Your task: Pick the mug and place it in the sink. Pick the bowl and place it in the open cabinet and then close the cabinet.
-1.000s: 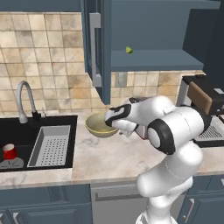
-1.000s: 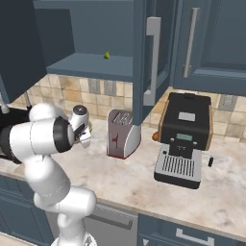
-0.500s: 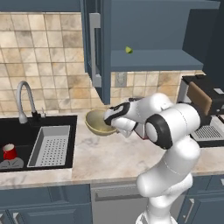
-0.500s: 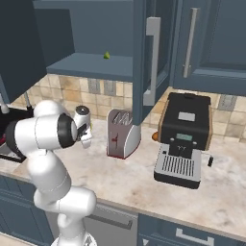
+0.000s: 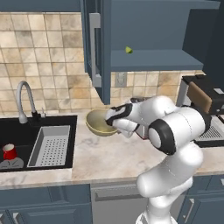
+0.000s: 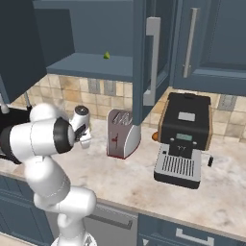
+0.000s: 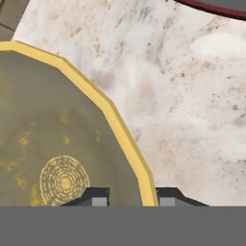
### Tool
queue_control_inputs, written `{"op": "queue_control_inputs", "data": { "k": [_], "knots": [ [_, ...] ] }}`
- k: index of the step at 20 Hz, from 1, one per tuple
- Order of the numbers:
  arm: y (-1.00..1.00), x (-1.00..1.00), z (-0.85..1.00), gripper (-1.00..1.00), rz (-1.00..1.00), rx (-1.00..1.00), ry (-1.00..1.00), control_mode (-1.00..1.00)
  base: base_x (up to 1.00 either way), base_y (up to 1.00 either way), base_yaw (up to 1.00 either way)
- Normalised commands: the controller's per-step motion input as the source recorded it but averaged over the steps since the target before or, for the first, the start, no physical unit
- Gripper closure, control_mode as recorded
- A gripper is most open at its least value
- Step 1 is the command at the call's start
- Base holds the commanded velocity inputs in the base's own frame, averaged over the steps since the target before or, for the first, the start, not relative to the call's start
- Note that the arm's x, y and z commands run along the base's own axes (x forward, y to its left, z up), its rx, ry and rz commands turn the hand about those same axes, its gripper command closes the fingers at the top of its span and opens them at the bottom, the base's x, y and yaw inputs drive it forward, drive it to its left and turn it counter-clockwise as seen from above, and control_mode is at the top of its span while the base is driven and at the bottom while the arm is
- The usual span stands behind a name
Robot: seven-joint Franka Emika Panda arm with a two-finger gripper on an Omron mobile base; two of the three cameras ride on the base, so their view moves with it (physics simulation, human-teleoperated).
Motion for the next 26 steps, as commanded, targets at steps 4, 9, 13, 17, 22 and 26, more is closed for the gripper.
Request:
{"op": "queue_control_inputs", "data": {
  "k": [4,9,13,17,22,26],
  "knots": [
    [0.0,-0.3,0.68,1.0,-0.06,0.0,0.04,-1.0,0.0,0.0,0.0],
    [-0.02,-0.21,0.6,1.0,-0.08,0.0,0.0,-1.0,0.0,0.0,0.0],
    [-0.19,-0.15,0.49,1.0,-0.08,0.0,0.0,-1.0,0.0,0.0,0.0],
    [-0.21,-0.27,0.46,1.0,-0.05,0.0,0.0,-1.0,0.0,0.0,0.0],
    [-0.2,-0.28,0.33,1.0,-0.03,0.0,0.0,-1.0,0.0,0.0,0.0],
    [-0.17,-0.39,0.27,1.0,-0.03,0.0,0.0,-1.0,0.0,0.0,0.0]
  ]
}}
